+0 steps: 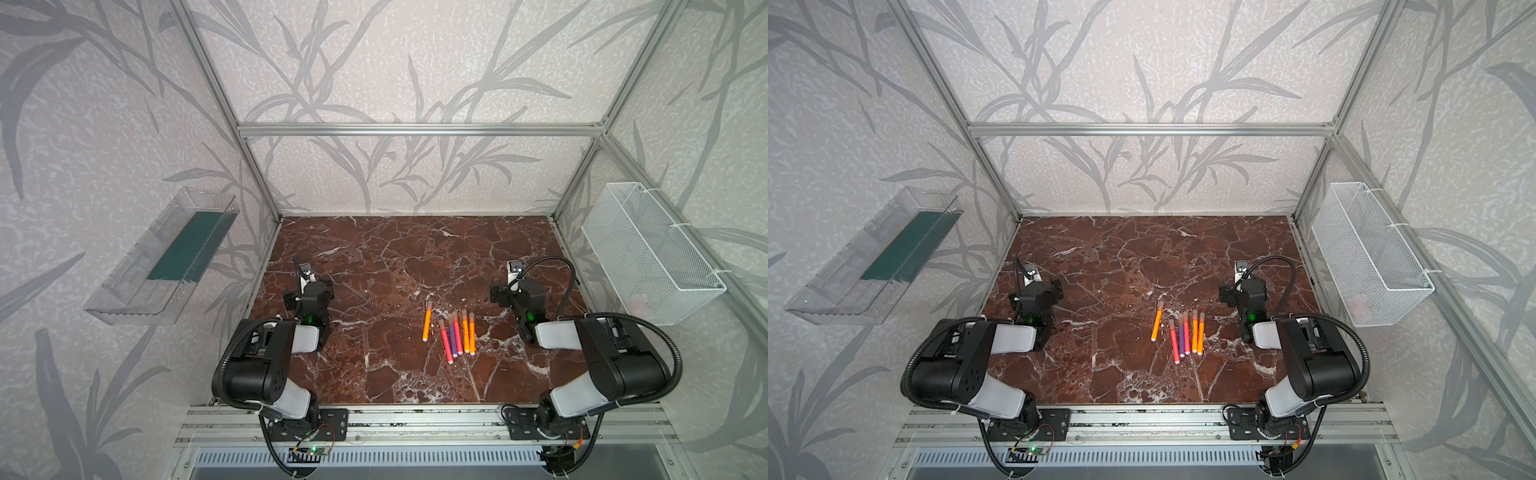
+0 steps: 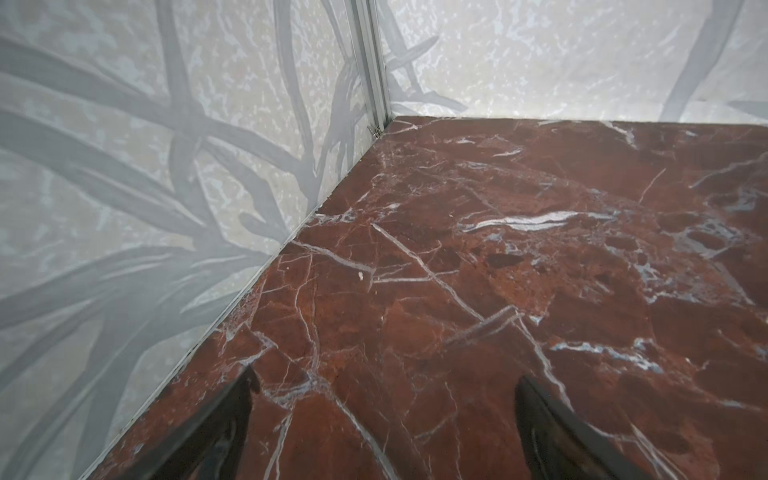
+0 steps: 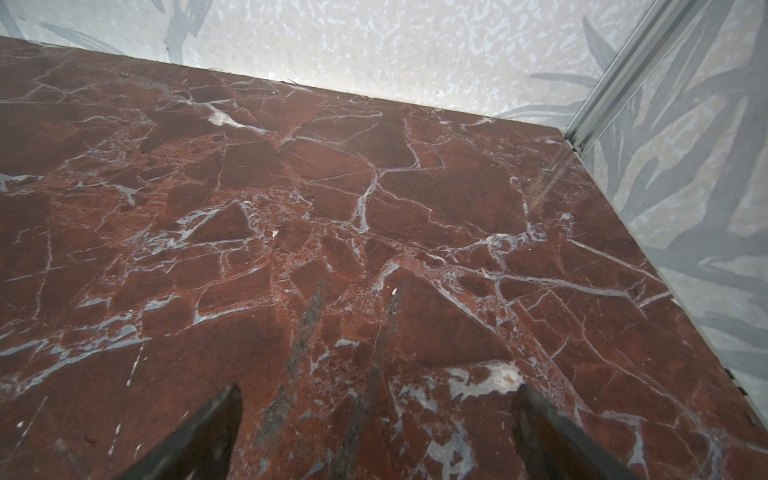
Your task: Insert the pens into the pen caps
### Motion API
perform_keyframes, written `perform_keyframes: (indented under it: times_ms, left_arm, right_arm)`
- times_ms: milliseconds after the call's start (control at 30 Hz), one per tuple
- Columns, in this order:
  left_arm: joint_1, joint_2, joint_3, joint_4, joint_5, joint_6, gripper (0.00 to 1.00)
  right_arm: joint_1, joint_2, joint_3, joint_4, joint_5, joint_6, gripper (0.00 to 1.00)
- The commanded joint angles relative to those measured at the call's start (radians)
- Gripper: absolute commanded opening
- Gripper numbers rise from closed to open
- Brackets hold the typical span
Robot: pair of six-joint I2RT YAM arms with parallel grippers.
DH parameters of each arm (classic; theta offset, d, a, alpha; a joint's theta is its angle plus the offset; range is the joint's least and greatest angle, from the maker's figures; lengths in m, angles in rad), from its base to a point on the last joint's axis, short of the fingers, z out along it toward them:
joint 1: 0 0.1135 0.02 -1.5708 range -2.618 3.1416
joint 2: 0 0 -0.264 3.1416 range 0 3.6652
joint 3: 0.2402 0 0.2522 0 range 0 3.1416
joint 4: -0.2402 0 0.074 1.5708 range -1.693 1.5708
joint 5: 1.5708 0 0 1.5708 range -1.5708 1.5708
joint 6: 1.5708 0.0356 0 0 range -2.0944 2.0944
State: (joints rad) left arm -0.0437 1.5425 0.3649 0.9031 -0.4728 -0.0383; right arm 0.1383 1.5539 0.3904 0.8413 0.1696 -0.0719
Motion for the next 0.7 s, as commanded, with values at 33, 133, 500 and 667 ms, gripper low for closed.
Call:
perform_keyframes:
  times_ms: [33, 133, 500, 667]
  left_arm:
    - [0.008, 0.029, 0.003, 0.068, 0.081, -0.022, 0.99]
    - [0.008, 0.039, -0.006, 0.109, 0.081, -0.014, 0.99]
    - [0.007, 0.034, -0.003, 0.092, 0.080, -0.015, 0.99]
    - [0.008, 0.037, -0.004, 0.098, 0.080, -0.014, 0.99]
  right_arm:
    - [0.001, -0.008, 0.007, 0.024, -0.007, 0.007, 0.99]
    - [0.001, -0.008, 0.007, 0.024, -0.007, 0.005, 0.99]
    - [0.000, -0.007, 0.012, 0.017, -0.010, 0.006, 0.99]
    - [0.000, -0.005, 0.015, 0.015, -0.012, 0.006, 0.99]
